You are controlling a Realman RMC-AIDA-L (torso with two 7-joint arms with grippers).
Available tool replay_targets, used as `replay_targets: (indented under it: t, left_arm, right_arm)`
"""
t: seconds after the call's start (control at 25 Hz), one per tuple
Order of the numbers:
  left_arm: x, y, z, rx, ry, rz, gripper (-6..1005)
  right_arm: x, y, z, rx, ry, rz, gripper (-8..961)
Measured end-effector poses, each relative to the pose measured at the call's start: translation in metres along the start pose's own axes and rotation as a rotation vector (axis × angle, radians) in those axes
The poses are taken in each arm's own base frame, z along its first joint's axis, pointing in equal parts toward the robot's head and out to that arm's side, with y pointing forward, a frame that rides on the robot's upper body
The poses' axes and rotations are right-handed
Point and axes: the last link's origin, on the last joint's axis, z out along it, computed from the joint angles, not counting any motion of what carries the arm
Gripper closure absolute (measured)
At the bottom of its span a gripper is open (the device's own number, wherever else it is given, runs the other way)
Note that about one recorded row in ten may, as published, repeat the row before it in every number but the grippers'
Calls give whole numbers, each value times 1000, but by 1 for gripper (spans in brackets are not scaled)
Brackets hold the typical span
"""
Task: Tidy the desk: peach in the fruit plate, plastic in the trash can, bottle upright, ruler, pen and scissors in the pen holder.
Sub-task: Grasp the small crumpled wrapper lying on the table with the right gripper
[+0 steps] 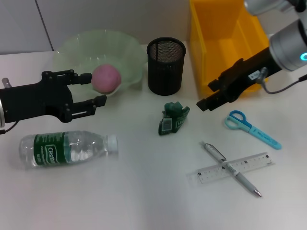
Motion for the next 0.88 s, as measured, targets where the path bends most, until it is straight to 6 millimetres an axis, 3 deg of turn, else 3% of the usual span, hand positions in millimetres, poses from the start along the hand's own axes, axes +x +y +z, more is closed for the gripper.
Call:
replay_targets:
  t: [0.52,0.88]
  left_arm:
    - [0,-3,3,13,-4,2,336]
    - [-1,-3,4,10,-22,8,337]
  right_arm:
    - [-7,0,44,27,41,-44,254]
    - [-16,5,62,28,58,-89,255]
